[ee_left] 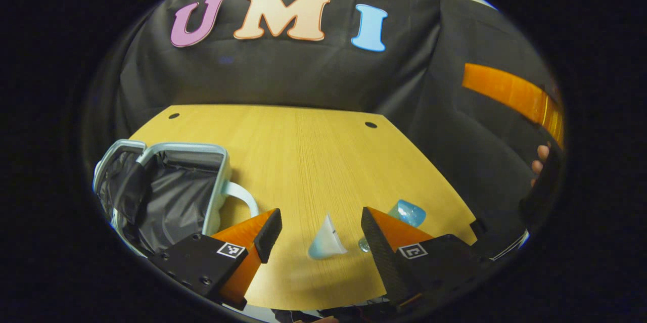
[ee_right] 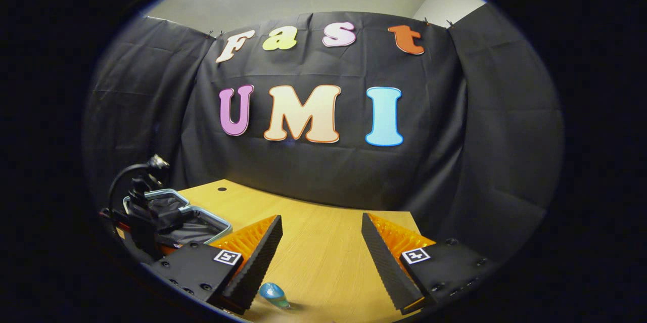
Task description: First open the suitcase, pack the skin care products into it, and then close the suitcase.
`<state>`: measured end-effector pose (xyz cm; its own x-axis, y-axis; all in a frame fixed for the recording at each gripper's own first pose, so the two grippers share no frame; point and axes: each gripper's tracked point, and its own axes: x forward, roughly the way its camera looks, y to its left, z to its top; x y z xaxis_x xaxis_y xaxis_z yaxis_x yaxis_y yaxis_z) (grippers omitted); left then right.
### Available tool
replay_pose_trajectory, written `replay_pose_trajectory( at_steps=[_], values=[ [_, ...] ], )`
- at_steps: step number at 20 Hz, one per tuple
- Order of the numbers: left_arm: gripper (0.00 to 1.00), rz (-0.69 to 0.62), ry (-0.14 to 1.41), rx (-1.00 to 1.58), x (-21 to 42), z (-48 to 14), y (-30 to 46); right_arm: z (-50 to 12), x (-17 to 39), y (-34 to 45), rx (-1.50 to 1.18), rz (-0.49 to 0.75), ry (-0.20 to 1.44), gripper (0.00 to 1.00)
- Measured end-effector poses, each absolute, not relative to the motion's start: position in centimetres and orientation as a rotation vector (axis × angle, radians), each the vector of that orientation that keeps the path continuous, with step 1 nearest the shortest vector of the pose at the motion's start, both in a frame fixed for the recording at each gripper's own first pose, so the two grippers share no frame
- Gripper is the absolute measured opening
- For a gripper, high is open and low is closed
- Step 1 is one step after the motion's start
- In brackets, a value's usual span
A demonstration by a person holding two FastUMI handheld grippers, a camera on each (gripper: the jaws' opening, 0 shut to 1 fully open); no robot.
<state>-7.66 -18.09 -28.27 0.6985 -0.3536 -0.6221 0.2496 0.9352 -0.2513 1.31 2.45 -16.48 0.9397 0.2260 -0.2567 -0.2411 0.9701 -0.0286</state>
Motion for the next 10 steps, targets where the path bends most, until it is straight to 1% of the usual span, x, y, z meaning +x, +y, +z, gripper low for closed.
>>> replay_pose_trajectory(
  at_steps=[3, 5, 6, 7, 8, 9, 10],
  values=[
    [0.92, -0.359, 0.771, -0.188, -8.4, -31.2, -19.7, -17.9, 0.6, 2.6, -0.073, 0.254, 0.284, 0.99],
    [0.78, -0.354, 0.802, -0.182, -8.5, -33.1, -20.1, -18.7, 0.0, 2.6, -0.077, 0.259, 0.304, 0.99],
    [0.78, -0.354, 0.815, -0.177, -8.5, -33.9, -20.2, -18.9, -0.3, 2.6, -0.08, 0.264, 0.311, 0.99],
    [0.74, -0.349, 0.831, -0.17, -8.5, -34.7, -20.2, -19.4, -0.7, 2.7, -0.083, 0.268, 0.319, 0.99],
    [0.75, -0.329, 0.836, -0.152, -8.3, -35.1, -19.8, -19.8, -1.0, 2.7, -0.084, 0.274, 0.329, 0.99],
    [0.52, -0.318, 0.839, -0.138, -8.0, -35.7, -19.4, -20.3, -1.4, 2.8, -0.082, 0.281, 0.337, 0.99],
    [0.4, -0.32, 0.83, -0.147, -7.8, -35.2, -19.4, -20.6, -1.7, 3.1, -0.077, 0.289, 0.345, 0.99]
  ],
)
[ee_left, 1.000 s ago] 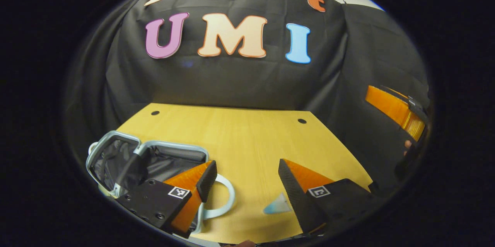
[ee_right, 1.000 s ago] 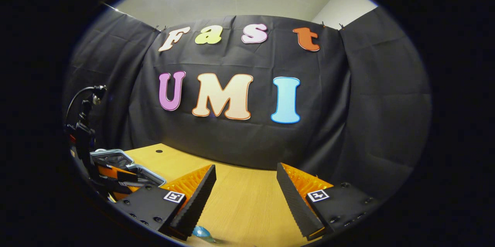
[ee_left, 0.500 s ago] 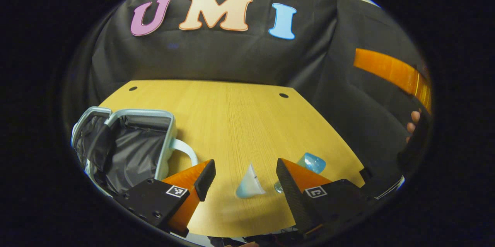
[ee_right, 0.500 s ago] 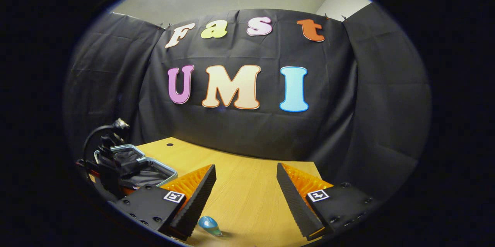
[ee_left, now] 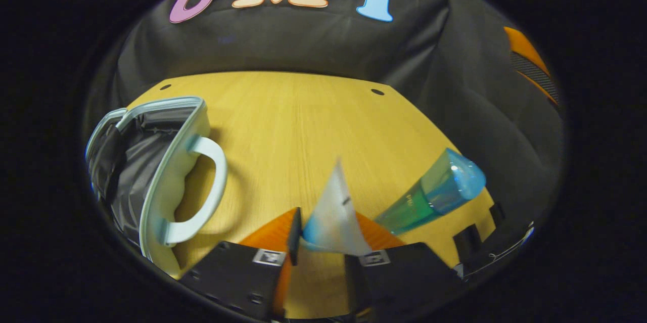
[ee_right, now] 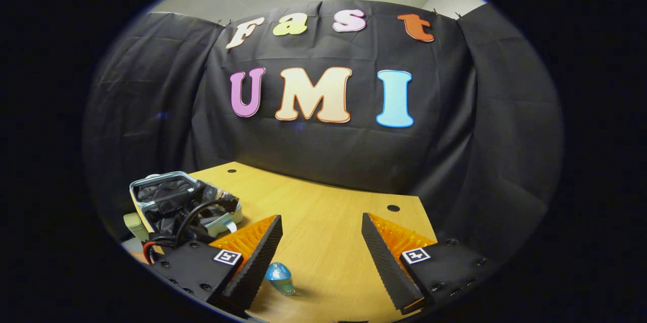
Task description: First open the suitcase, pack the skin care products into it, and then close the suitcase.
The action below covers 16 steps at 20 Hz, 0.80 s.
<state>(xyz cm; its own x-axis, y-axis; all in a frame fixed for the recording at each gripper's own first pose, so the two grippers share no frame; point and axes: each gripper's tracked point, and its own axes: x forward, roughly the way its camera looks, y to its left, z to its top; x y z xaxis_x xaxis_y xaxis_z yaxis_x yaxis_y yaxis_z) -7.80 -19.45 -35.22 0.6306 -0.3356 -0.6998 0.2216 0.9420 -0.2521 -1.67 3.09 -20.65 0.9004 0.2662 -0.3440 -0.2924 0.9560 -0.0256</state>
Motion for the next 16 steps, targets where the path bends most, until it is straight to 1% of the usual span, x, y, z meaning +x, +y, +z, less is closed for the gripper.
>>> replay_pose_trajectory(
  at_steps=[1, 3, 10, 14, 16],
  values=[
    [0.27, -0.333, 0.838, -0.169, -7.7, -35.2, -19.7, -21.1, -1.8, 3.4, -0.072, 0.297, 0.35, 0.99],
    [0.22, -0.329, 0.842, -0.194, -7.4, -34.5, -19.4, -22.1, -2.1, 4.1, -0.062, 0.314, 0.363, 0.99],
    [0.22, -0.308, 0.795, -0.14, -6.3, -29.3, -16.5, -28.2, -3.7, 7.0, -0.016, 0.388, 0.475, 1.0],
    [0.21, -0.278, 0.799, -0.168, -6.4, -27.2, -14.8, -33.2, -5.6, 7.2, -0.038, 0.398, 0.562, 0.99],
    [0.21, -0.259, 0.788, -0.191, -6.2, -26.1, -13.9, -36.0, -6.6, 7.2, -0.055, 0.401, 0.612, 0.95]
  ],
)
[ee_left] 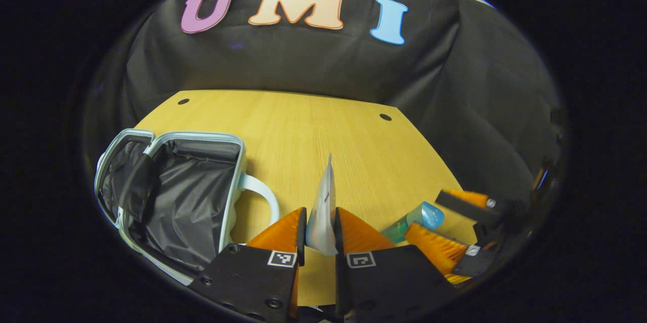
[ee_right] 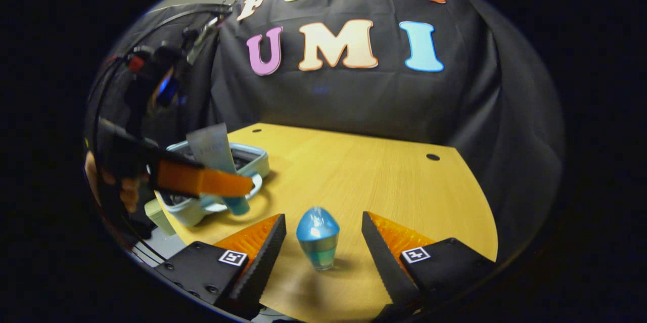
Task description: First open the suitcase, pack the skin care products into it, and then close the suitcase.
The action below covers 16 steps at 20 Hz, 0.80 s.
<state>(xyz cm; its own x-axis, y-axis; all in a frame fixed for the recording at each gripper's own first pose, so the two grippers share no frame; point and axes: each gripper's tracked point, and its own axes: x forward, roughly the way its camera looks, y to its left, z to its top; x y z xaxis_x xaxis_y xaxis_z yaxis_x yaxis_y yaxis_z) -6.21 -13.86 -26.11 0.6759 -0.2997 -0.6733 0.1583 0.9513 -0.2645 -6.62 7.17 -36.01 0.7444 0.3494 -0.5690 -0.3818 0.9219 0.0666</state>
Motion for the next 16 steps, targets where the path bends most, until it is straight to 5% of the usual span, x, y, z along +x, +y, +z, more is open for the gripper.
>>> replay_pose_trajectory(
  at_steps=[4, 5, 16],
  values=[
    [0.21, -0.219, 0.792, -0.159, -6.5, -25.1, -11.3, -39.0, -7.2, 7.6, -0.052, 0.407, 0.661, 0.75],
    [0.21, -0.206, 0.795, -0.142, -6.7, -25.2, -10.4, -38.9, -7.0, 7.7, -0.061, 0.414, 0.667, 0.48],
    [0.21, -0.068, 1.016, -0.007, -7.3, -29.0, 3.1, -31.4, -4.2, 13.0, 0.043, 0.442, 0.694, 0.46]
  ],
)
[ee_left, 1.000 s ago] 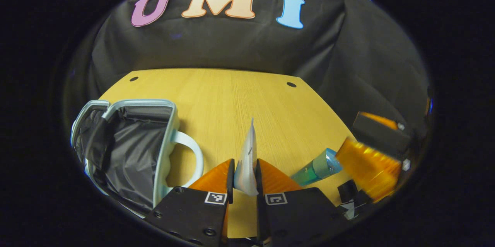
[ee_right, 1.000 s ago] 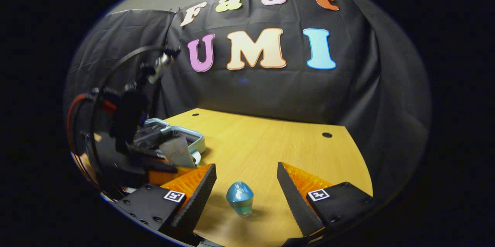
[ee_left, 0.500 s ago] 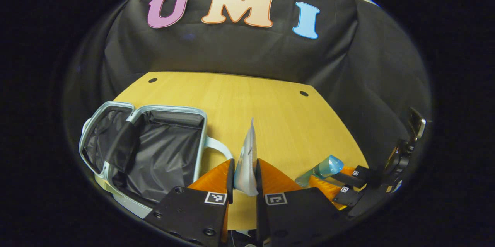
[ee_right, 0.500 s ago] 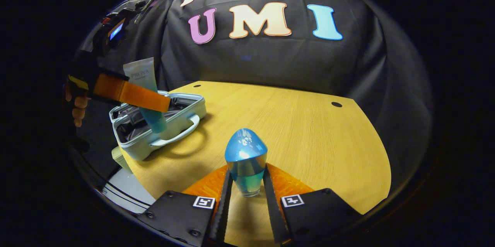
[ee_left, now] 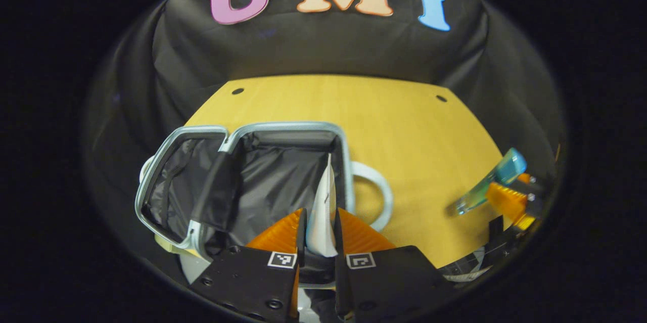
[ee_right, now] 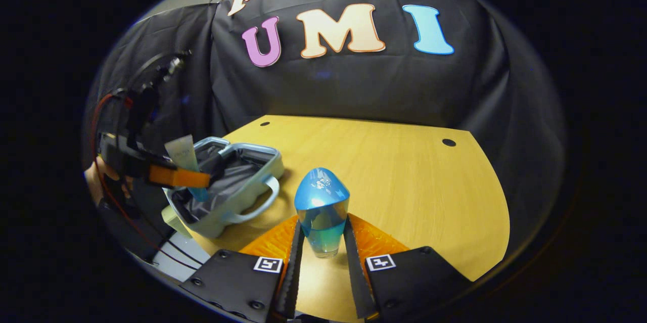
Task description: First open the suitcase, pack the skin care products into it, and then close the suitcase.
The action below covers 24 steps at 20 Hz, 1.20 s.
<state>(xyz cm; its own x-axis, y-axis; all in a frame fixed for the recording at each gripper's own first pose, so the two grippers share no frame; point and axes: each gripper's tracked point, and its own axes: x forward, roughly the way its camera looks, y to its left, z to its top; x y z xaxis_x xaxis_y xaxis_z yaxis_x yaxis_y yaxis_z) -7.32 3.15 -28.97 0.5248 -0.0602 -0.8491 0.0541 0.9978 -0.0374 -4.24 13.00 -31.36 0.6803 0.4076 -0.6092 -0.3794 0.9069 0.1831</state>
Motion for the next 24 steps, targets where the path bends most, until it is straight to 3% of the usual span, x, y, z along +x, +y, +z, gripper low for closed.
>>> replay_pose_trajectory(
  at_steps=[8, 9, 12, 17, 18, 20, 21, 24],
  values=[
    [0.22, -0.065, 1.253, 0.023, -8.2, -35.1, 9.6, -28.4, -5.1, 24.3, 0.302, 0.583, 0.831, 0.45],
    [0.25, -0.069, 1.274, 0.016, -8.2, -35.9, 9.9, -28.4, -5.2, 25.5, 0.337, 0.591, 0.859, 0.45],
    [0.23, -0.092, 1.287, -0.006, -7.8, -37.0, 10.4, -29.1, -5.9, 28.5, 0.335, 0.616, 0.916, 0.45],
    [0.27, -0.188, 1.263, -0.015, -6.0, -37.4, 10.1, -31.8, -6.4, 32.6, 0.307, 0.628, 0.999, 0.46],
    [0.34, -0.216, 1.242, -0.034, -5.6, -36.8, 9.7, -32.2, -6.2, 33.4, 0.326, 0.622, 1.02, 0.45],
    [0.7, -0.242, 1.175, -0.053, -4.2, -35.2, 9.8, -33.5, -6.4, 34.7, 0.348, 0.613, 1.072, 0.45],
    [0.77, -0.249, 1.152, -0.063, -3.5, -34.3, 10.1, -34.1, -6.5, 35.2, 0.344, 0.61, 1.094, 0.43],
    [0.73, -0.241, 1.107, -0.106, -2.2, -32.3, 11.7, -36.4, -7.6, 36.7, 0.296, 0.597, 1.153, 0.46]
  ],
)
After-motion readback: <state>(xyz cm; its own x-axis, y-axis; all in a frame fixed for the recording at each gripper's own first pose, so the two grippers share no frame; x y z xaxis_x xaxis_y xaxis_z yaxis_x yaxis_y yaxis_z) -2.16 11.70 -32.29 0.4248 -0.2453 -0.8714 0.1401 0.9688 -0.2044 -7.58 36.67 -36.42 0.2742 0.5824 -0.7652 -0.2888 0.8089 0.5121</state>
